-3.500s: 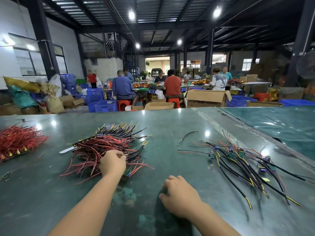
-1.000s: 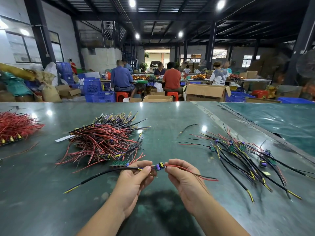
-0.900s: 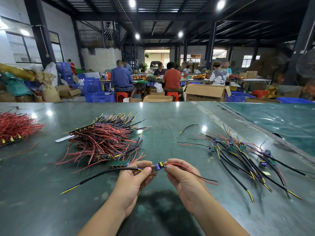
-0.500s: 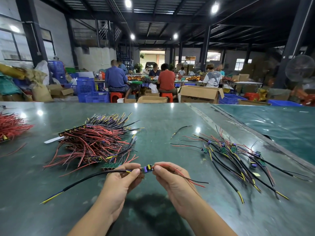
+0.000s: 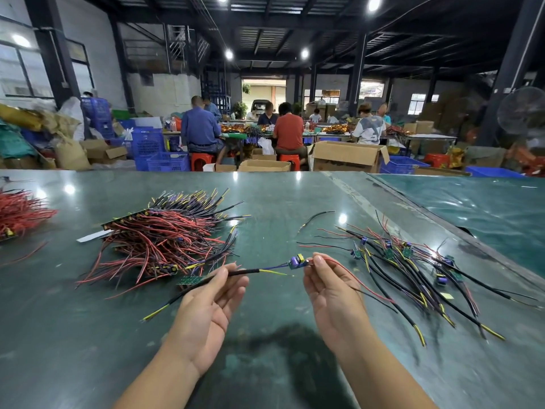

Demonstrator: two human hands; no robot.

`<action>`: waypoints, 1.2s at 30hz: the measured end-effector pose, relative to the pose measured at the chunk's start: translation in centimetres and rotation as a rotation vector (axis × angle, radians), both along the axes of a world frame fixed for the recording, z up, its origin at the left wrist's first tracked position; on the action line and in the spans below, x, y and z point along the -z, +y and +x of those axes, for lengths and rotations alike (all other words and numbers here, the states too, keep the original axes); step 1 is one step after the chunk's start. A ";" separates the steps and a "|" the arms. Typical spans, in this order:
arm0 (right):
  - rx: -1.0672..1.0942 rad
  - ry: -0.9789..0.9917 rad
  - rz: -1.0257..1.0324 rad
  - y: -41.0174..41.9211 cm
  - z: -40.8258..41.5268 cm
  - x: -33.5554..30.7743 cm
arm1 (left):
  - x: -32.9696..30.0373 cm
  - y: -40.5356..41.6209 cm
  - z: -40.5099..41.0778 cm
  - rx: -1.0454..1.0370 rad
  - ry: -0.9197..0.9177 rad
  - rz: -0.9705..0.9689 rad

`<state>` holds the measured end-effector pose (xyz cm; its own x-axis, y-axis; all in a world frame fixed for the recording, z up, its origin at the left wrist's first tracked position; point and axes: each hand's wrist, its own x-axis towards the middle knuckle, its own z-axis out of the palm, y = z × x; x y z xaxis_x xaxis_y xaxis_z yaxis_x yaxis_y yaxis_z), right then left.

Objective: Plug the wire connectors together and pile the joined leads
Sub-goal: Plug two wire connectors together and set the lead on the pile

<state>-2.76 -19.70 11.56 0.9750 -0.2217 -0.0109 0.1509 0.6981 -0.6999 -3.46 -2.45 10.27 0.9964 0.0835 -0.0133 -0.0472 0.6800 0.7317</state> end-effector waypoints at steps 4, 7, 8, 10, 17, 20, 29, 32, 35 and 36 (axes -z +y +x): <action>0.033 0.046 0.089 -0.6 0.5 -0.3 | 0.0 -0.8 -0.2 -0.015 -0.051 -0.001; -0.004 0.120 0.213 -1.0 0.7 0.0 | 0.0 -1.4 -0.3 0.018 -0.111 -0.027; -0.025 0.151 0.238 -1.0 0.7 0.3 | 0.1 -1.4 -0.3 0.020 -0.123 -0.028; -0.066 0.203 0.247 -0.9 0.8 0.8 | 0.3 -1.3 -0.3 0.007 -0.145 -0.018; -0.149 0.130 -0.745 -4.1 0.9 -0.4 | 0.3 0.5 0.7 -0.170 -0.164 -0.044; 0.069 0.467 -1.570 -7.7 2.8 -1.1 | 0.4 1.0 1.3 -0.197 -0.151 -0.056; 0.168 0.493 -2.036 -9.1 5.0 0.3 | 0.3 1.3 2.0 -0.193 -0.140 -0.057; 0.237 0.456 -1.934 -9.0 5.8 0.1 | 0.3 1.4 2.0 -0.191 -0.138 -0.053; 0.293 0.574 -1.994 -9.8 5.8 0.7 | 0.4 1.6 2.0 -0.194 -0.138 -0.048; 0.272 0.607 -1.978 -10.0 5.7 0.8 | 0.4 1.6 2.0 -0.197 -0.133 -0.051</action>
<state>2.94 -29.67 10.72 0.8885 -0.4389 0.1338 -0.3863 -0.8729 -0.2979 -1.48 -0.86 9.91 0.9543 0.2787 0.1081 -0.2762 0.6839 0.6753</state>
